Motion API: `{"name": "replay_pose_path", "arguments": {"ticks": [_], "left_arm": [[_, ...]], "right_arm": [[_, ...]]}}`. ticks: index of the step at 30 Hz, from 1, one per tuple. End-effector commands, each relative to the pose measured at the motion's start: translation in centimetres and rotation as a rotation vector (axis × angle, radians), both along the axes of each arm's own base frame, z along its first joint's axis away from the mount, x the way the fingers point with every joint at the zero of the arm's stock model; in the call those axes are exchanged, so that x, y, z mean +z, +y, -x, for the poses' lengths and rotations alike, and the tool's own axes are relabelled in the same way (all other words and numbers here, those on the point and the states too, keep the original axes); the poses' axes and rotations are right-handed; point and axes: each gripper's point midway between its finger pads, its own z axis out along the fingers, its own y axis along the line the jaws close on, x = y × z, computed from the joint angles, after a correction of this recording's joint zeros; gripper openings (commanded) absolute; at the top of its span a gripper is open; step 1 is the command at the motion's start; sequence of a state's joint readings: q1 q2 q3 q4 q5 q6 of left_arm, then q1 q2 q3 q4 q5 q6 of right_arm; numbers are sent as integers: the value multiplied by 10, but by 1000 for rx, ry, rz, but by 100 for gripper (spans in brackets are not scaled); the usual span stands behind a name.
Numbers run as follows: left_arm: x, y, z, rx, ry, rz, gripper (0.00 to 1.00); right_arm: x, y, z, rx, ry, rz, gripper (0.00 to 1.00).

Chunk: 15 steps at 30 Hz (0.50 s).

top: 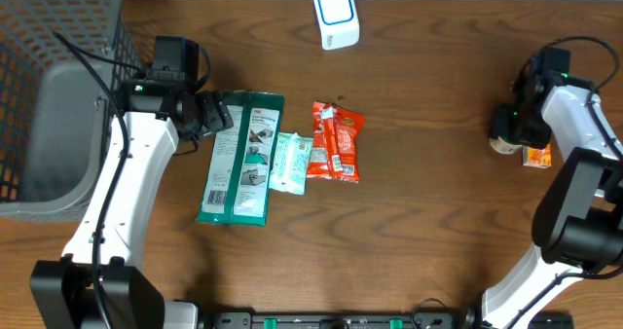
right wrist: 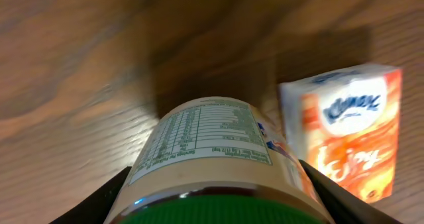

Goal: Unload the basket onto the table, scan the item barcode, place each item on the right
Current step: 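Move the jar to the right table edge and release it, then move the right gripper to the red Nescafe stick and grasp it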

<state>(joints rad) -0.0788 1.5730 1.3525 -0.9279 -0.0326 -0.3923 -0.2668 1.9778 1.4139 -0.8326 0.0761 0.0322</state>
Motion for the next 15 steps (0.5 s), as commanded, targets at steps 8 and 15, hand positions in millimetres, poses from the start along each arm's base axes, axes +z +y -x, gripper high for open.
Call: {"name": "replay_pose_path", "arguments": {"ticks": [8,15], "left_arm": [[7,3,-3,3,-18,-13,86],[7,3,-3,3,-18,-13,86]], "right_arm": [[10,-14,-10,-10,-56,20,99],[70,-17,-25,25,-121,47,99]]}}
